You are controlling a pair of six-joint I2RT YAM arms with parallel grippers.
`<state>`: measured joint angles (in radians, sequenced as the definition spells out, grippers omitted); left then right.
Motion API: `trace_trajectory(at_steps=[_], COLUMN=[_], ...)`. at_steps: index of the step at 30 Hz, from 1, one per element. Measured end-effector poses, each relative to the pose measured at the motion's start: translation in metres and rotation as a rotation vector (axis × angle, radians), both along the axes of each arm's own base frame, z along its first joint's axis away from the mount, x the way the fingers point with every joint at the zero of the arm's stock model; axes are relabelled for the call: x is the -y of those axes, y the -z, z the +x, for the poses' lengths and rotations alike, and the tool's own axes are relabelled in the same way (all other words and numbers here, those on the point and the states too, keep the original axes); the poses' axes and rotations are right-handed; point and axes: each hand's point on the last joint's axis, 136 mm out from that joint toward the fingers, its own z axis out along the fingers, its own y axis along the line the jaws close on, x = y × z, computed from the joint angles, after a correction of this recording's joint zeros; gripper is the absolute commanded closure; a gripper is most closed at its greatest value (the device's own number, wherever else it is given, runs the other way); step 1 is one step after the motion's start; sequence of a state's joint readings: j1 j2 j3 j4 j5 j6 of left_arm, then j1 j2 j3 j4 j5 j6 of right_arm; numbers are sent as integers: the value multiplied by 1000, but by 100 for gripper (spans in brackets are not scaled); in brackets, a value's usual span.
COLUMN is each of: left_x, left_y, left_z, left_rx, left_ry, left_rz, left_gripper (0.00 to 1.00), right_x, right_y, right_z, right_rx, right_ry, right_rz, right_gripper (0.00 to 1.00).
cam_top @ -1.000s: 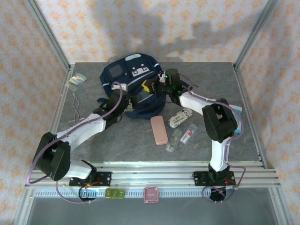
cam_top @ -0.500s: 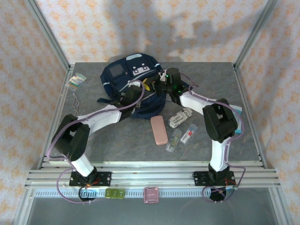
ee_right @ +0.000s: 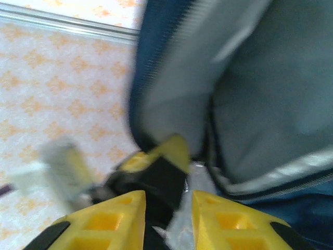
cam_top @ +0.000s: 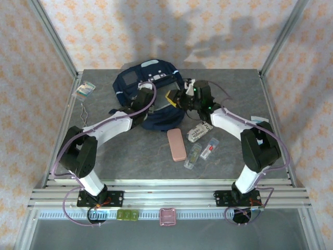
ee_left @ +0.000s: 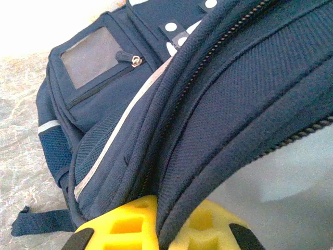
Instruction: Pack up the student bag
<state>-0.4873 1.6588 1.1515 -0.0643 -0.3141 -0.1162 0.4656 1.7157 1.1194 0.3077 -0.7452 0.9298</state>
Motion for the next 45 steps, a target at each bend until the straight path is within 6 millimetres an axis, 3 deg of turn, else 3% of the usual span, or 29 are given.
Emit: trace_trajectory(at_steps=[7,11,15,18,20,25,27,29,30,35,37,40,45], left_x=[-3,-5,-5,-4,-5,-7,-6,-6,-6,-5,-5,-5,-5], left_y=[-10,-11,-13,-12,-9,-9,-9,-9,-9,-9,-9,-9,-8], left_z=[0,1,2,1,-2,-5,-5,-5,-5,-5,-5,-5,-5], left_rx=[19,20,20,18,14,19,21,21,21,20,19,17,16], left_ry=[-7,-12,-9,-2,0,-2,-1,-3,-3,-1,-1,1,3], left_rz=[-37,-55,-77,-88,-89,-100,-104,-109,-111,-119,-120,-127,-130], left_gripper=[100,100,100,100,100,100,100,100,100,100,100,100,100], right_x=[-2,-3,-2,3,10,35,42,40,37,29,34,40,45], right_y=[93,128,125,115,99,47,34,35,42,101,119,134,143], right_z=[14,10,11,12,14,7,-8,-32,-49,-134,-157,-175,-181], right_rx=[-140,-205,-192,-176,-149,-31,14,40,44,6,-4,0,1], right_ry=[35,35,39,46,61,106,99,64,31,-148,-190,-211,-192], right_rz=[-92,-134,-157,-216,-269,-419,-500,-576,-621,-868,-951,-1029,-1079], right_gripper=[73,74,68,58,46,30,26,23,3,0,0,0,2])
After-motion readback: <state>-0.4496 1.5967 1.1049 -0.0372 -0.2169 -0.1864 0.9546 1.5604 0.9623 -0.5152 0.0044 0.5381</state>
